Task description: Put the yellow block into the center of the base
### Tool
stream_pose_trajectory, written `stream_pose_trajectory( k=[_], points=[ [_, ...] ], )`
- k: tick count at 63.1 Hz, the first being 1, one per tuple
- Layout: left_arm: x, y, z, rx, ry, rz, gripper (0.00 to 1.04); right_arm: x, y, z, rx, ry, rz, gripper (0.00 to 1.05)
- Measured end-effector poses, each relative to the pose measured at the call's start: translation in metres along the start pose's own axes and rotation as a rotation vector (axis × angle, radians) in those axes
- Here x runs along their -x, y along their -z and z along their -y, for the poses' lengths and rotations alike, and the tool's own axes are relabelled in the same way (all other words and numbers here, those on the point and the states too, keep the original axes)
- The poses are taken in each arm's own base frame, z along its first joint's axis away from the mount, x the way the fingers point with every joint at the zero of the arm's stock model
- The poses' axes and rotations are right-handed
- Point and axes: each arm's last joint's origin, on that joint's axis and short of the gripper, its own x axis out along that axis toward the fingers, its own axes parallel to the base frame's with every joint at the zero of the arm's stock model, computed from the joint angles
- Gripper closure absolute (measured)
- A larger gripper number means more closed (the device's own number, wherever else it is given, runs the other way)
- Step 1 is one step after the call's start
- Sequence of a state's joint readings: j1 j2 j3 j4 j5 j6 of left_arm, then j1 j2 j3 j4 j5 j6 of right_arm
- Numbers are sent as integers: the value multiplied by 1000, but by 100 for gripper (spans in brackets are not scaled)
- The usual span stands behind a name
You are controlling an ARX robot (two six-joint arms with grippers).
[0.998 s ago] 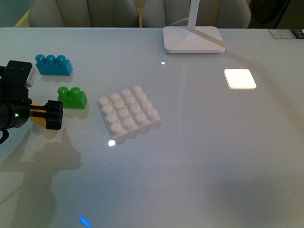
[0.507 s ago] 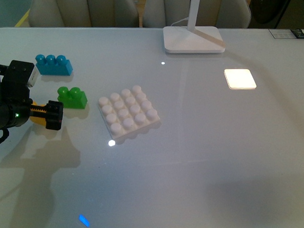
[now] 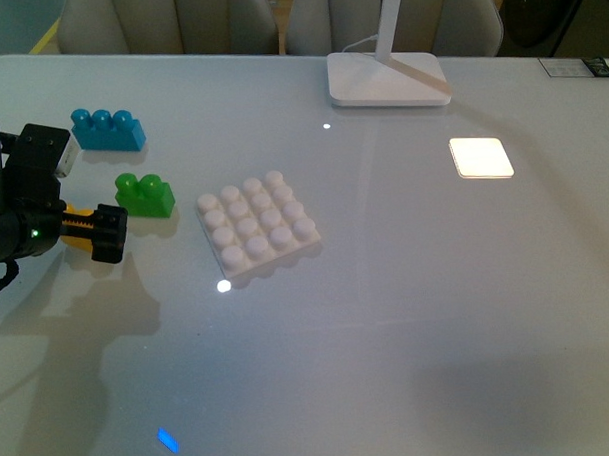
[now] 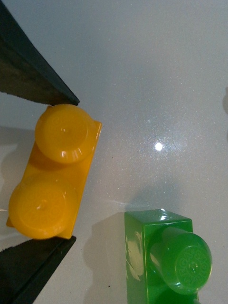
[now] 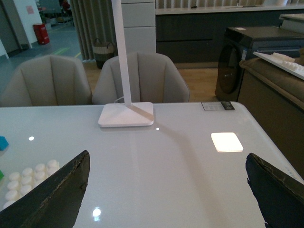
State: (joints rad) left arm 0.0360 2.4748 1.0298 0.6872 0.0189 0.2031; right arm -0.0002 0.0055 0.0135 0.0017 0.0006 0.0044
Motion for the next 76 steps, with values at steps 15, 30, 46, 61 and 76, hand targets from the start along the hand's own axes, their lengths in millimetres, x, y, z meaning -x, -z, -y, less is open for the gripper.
stream_pose_trajectory(
  k=[15,30,46,61,76],
  points=[
    [0,0,-1,-4,-6,9,43,0,0,0,0,0,0,9],
    [11,5,2,28,-1,-6,43,0,0,0,0,0,0,9],
    [41,0,18,92,-10,-13,43,0,0,0,0,0,0,9],
    [65,-14,48,178,-25,-23,43,0,0,0,0,0,0,9],
    [73,-22,87,253,-24,-79,43,0,0,0,0,0,0,9]
  ],
)
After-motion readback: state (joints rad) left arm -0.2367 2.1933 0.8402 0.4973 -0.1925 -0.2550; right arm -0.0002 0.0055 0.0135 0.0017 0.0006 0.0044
